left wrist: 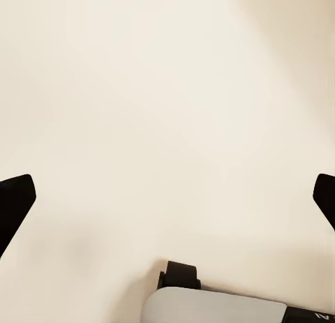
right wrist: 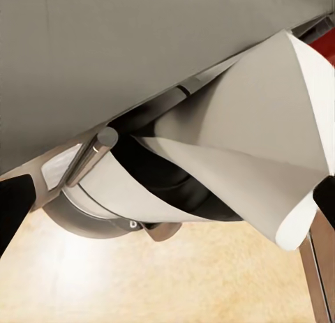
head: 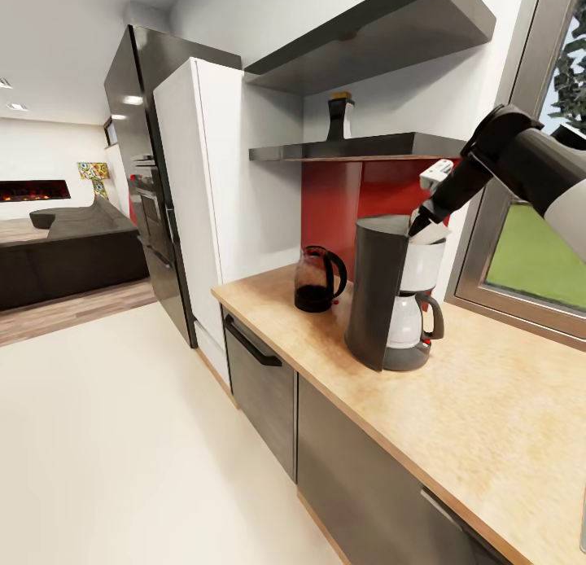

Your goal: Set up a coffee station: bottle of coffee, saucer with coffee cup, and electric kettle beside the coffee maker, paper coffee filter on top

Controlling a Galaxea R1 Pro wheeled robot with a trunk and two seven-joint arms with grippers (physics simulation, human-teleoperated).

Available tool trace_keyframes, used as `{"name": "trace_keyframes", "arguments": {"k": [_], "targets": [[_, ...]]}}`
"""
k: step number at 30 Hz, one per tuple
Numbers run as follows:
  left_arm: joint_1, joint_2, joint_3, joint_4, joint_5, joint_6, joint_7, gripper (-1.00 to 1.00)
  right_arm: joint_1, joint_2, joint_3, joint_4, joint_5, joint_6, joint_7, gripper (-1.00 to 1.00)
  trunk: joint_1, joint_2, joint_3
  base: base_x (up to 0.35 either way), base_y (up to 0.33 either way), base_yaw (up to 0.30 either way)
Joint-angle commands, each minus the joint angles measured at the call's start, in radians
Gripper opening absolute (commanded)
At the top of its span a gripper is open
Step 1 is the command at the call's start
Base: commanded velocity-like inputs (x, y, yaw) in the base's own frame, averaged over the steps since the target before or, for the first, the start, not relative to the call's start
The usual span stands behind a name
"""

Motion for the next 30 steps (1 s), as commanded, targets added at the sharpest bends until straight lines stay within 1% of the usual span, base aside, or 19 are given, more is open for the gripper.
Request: {"name": "trace_keyframes", "arguments": {"k": [1, 18, 25, 30], "targets": [[0.0, 0.0, 0.001, -0.001, 0.001, -0.001, 0.0, 1.0, -0.002, 0.0, 0.002, -0.002, 0.01, 0.002, 0.01, 1.0, 0.0, -0.001, -0.001, 0.0, 0.0, 0.0], [0.0, 0.0, 0.001, -0.001, 0.001, -0.001, 0.0, 1.0, -0.034, -0.004, 0.002, -0.002, 0.011, 0.002, 0.01, 1.0, 0.0, -0.001, -0.001, 0.0, 0.0, 0.0], [0.0, 0.0, 0.001, -0.001, 0.001, -0.001, 0.0, 1.0, -0.07, -0.017, -0.002, -0.001, 0.011, 0.002, 0.01, 1.0, 0.0, -0.001, -0.001, 0.0, 0.0, 0.0], [0.0, 0.0, 0.001, -0.001, 0.001, -0.001, 0.0, 1.0, -0.077, -0.028, -0.002, -0.001, 0.011, 0.002, 0.011, 1.0, 0.0, -0.001, -0.001, -0.025, -0.014, 0.0]]}}
